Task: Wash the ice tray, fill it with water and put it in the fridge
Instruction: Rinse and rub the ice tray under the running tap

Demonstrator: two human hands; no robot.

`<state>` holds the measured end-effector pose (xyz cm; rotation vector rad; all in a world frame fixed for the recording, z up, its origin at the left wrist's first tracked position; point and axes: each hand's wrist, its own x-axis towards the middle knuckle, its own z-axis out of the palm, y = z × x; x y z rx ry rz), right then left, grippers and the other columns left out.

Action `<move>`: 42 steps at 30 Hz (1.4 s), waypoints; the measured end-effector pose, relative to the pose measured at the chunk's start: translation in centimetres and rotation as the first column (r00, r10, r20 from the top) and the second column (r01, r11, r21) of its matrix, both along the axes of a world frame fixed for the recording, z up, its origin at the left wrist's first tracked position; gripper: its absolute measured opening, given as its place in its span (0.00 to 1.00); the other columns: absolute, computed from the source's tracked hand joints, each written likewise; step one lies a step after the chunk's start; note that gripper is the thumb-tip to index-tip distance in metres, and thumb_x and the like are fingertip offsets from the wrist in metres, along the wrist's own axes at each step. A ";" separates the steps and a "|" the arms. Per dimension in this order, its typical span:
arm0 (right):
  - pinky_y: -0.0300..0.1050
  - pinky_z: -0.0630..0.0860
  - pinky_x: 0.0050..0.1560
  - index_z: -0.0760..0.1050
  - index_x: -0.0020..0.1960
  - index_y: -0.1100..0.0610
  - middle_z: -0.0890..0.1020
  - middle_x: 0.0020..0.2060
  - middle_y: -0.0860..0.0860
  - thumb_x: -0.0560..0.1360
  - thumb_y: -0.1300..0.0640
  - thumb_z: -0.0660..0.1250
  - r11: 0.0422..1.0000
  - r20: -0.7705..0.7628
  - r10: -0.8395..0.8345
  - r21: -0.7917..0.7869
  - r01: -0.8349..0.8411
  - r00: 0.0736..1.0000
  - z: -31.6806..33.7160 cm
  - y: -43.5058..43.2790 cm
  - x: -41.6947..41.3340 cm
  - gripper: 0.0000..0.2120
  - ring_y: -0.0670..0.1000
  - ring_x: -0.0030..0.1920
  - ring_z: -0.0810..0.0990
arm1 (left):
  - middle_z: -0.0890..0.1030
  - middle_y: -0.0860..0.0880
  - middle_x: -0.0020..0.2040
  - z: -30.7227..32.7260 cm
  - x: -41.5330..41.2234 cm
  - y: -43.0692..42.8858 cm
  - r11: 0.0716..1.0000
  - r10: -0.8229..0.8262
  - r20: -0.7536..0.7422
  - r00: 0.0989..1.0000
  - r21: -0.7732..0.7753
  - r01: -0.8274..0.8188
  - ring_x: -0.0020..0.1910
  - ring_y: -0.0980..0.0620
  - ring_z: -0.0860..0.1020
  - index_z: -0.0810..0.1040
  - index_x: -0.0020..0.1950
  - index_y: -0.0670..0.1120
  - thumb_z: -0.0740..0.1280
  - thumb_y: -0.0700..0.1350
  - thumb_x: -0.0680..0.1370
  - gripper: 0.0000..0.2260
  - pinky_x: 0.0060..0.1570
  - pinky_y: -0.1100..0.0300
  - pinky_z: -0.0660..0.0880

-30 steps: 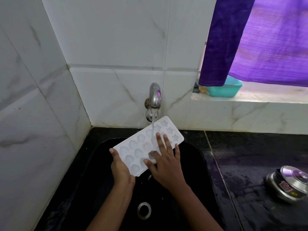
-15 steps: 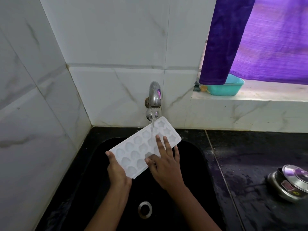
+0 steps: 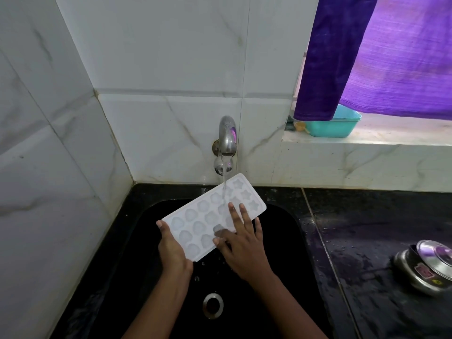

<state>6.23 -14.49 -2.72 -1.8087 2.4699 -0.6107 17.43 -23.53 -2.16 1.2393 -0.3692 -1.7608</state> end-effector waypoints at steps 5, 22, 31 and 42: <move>0.55 0.34 0.72 0.75 0.55 0.47 0.40 0.76 0.44 0.76 0.34 0.46 1.000 -0.013 -0.004 -0.031 0.004 1.000 0.4 -0.2 0.4 0.25 0.45 0.74 0.30 | 0.82 0.41 0.56 -0.2 -0.6 0.7 1.000 -0.011 -0.029 1.000 0.014 0.011 0.53 0.38 0.81 0.76 0.63 0.44 0.56 0.69 0.77 0.32 0.48 0.47 0.79; 0.50 0.22 0.66 0.73 0.58 0.45 0.32 0.73 0.43 0.77 0.35 0.44 0.999 -0.051 0.018 0.050 -0.015 0.999 0.6 0.3 0.4 0.25 0.45 0.72 0.25 | 0.82 0.41 0.56 -0.6 0.0 1.3 1.000 -0.017 -0.012 1.000 0.009 0.017 0.54 0.38 0.81 0.77 0.62 0.45 0.56 0.69 0.76 0.32 0.55 0.43 0.77; 0.53 0.48 0.73 0.75 0.62 0.43 0.43 0.73 0.38 0.76 0.41 0.62 0.996 0.356 -0.023 -0.070 0.051 0.934 -0.1 2.1 -1.6 0.16 0.41 0.73 0.35 | 0.81 0.42 0.58 -0.2 1.0 0.7 0.999 0.033 -0.011 0.999 0.025 -0.033 0.54 0.39 0.80 0.78 0.60 0.47 0.56 0.69 0.77 0.29 0.50 0.48 0.78; 0.55 0.40 0.74 0.70 0.67 0.44 0.36 0.75 0.43 0.77 0.39 0.57 0.999 0.116 -0.025 -0.022 0.028 0.993 -0.3 0.5 -1.1 0.20 0.44 0.73 0.29 | 0.80 0.42 0.60 0.2 1.6 1.1 1.000 -0.008 -0.071 0.997 0.024 0.009 0.55 0.39 0.79 0.75 0.66 0.48 0.55 0.69 0.77 0.31 0.45 0.49 0.77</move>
